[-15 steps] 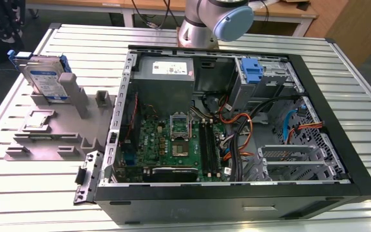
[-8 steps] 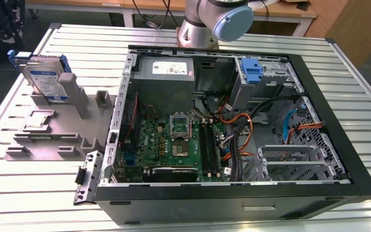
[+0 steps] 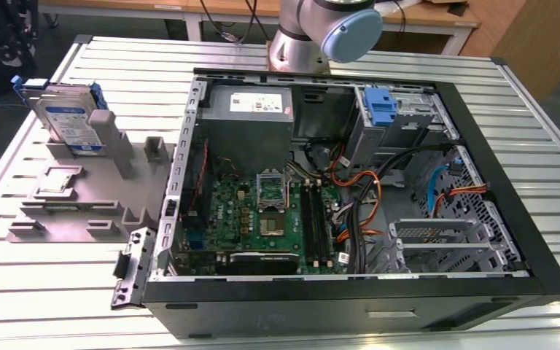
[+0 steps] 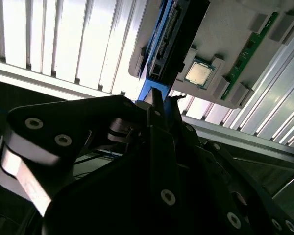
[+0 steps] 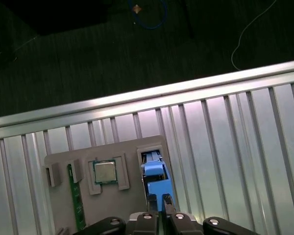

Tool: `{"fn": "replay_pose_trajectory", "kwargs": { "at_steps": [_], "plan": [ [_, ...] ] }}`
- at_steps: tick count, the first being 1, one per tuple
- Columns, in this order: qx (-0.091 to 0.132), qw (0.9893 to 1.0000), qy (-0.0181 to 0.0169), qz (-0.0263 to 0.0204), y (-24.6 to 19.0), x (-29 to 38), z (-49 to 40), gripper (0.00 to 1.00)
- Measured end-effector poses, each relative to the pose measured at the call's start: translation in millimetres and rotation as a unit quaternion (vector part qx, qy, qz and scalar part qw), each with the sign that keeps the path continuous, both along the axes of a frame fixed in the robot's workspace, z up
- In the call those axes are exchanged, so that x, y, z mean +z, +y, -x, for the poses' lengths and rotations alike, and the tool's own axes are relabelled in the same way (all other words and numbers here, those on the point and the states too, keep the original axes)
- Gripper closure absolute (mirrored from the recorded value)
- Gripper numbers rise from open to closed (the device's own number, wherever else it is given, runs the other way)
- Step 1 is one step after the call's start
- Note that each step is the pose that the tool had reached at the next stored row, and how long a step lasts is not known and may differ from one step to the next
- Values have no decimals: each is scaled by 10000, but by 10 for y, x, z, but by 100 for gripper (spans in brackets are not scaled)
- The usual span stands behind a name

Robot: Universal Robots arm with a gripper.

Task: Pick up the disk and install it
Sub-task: 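Pick up the disk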

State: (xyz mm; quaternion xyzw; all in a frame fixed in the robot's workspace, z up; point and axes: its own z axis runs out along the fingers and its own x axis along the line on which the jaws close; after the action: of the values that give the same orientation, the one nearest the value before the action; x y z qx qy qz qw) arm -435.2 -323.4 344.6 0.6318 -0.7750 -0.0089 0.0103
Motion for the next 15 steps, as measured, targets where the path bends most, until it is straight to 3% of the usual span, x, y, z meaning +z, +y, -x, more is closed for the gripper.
{"fn": "replay_pose_trajectory", "kwargs": {
  "at_steps": [1, 6, 9, 10, 15],
  "plan": [
    [0, 10000, -1, 0, 0, 0, 0, 83],
    [0, 10000, -3, 0, 0, 0, 0, 59],
    [0, 10000, -4, 0, 0, 0, 0, 53],
    [0, 10000, -5, 0, 0, 0, 0, 42],
    [3, 10000, -35, 0, 1, -11, 5, 35]
  ]
}}
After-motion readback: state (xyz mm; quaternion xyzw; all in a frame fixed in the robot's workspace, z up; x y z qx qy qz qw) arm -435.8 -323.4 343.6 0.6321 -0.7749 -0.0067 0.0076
